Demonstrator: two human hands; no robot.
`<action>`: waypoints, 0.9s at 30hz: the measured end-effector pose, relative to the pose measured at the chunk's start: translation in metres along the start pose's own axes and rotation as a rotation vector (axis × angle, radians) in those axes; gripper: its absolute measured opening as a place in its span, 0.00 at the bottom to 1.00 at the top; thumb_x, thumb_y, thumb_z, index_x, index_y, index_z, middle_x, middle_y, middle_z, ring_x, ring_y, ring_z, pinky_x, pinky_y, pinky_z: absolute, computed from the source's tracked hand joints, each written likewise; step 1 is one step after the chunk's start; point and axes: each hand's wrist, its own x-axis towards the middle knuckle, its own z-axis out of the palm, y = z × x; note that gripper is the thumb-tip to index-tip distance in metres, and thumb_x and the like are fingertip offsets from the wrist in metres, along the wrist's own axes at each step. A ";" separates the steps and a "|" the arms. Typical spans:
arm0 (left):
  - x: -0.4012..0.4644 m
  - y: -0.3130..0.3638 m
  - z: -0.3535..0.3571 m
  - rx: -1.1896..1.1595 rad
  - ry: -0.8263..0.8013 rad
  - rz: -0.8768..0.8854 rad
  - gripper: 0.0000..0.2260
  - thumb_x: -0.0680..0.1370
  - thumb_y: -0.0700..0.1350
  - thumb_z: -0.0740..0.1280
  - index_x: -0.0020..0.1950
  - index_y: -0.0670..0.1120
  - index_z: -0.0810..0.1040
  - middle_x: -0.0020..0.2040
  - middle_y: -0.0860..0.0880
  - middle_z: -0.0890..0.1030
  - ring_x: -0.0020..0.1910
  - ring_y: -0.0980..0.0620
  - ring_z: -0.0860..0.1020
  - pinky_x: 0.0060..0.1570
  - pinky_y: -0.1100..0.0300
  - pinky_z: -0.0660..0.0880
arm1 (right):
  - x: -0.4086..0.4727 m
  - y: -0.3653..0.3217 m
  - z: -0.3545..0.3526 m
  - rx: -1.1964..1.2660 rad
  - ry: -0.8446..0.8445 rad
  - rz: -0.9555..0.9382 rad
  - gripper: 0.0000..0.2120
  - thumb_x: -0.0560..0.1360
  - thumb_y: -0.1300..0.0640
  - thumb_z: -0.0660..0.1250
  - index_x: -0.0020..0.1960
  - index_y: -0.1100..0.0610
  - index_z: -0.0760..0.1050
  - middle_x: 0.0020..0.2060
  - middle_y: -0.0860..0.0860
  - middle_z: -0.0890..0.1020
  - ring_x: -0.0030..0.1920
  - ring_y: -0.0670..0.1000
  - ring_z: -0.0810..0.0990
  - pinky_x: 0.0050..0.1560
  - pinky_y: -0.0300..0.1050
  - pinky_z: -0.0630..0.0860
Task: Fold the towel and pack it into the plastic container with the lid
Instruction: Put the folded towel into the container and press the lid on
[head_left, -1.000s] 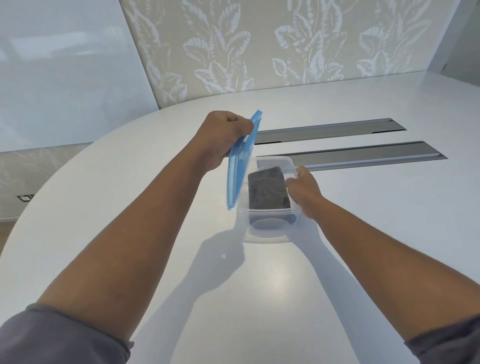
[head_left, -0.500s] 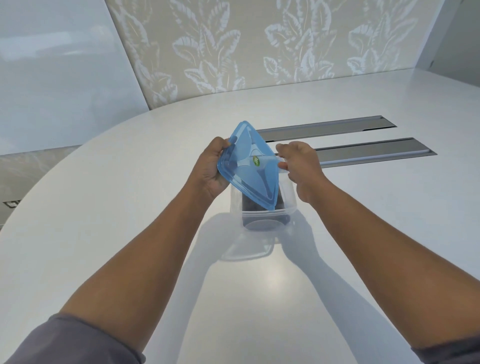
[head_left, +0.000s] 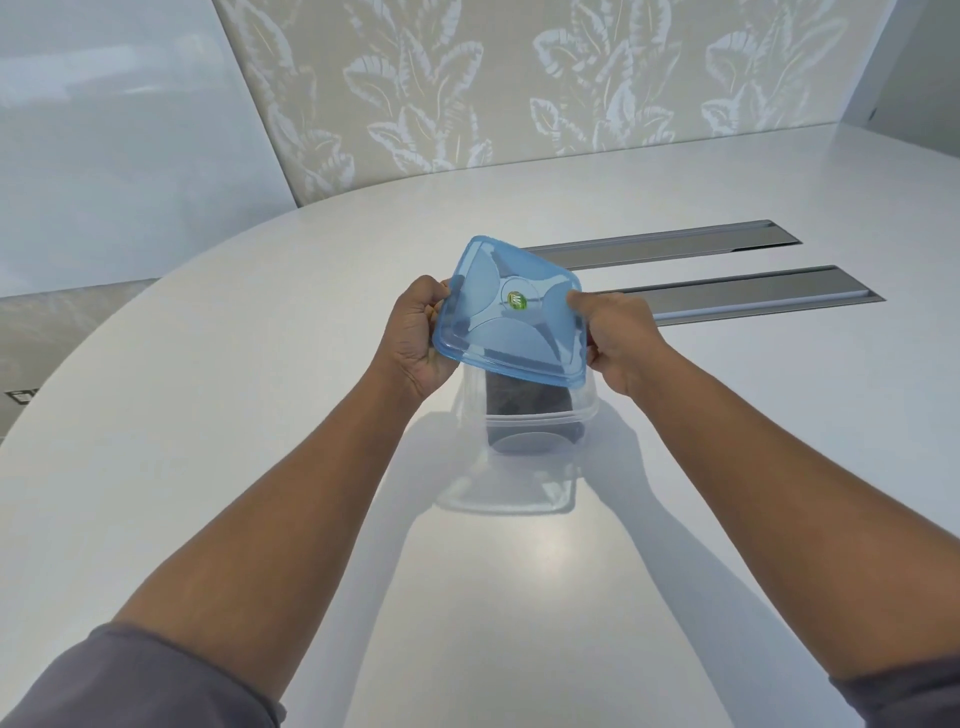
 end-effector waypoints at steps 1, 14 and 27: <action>0.002 -0.002 0.000 0.064 0.036 0.001 0.10 0.78 0.40 0.62 0.53 0.39 0.81 0.43 0.42 0.83 0.38 0.44 0.81 0.42 0.55 0.81 | 0.001 -0.001 0.001 0.005 0.008 -0.001 0.09 0.77 0.52 0.73 0.51 0.57 0.79 0.44 0.54 0.83 0.41 0.53 0.78 0.39 0.46 0.77; 0.018 -0.023 -0.014 1.051 0.426 0.076 0.11 0.77 0.46 0.70 0.38 0.44 0.73 0.35 0.45 0.71 0.32 0.44 0.71 0.25 0.63 0.67 | 0.021 0.010 -0.004 -0.332 0.008 -0.149 0.06 0.75 0.54 0.76 0.44 0.53 0.79 0.45 0.53 0.86 0.47 0.57 0.86 0.55 0.58 0.83; 0.017 -0.018 -0.014 1.671 0.272 0.075 0.08 0.81 0.51 0.59 0.51 0.47 0.72 0.39 0.49 0.79 0.24 0.53 0.79 0.22 0.64 0.68 | 0.027 0.014 -0.013 -0.745 -0.096 -0.265 0.24 0.78 0.45 0.69 0.72 0.49 0.76 0.62 0.51 0.83 0.49 0.53 0.78 0.43 0.44 0.72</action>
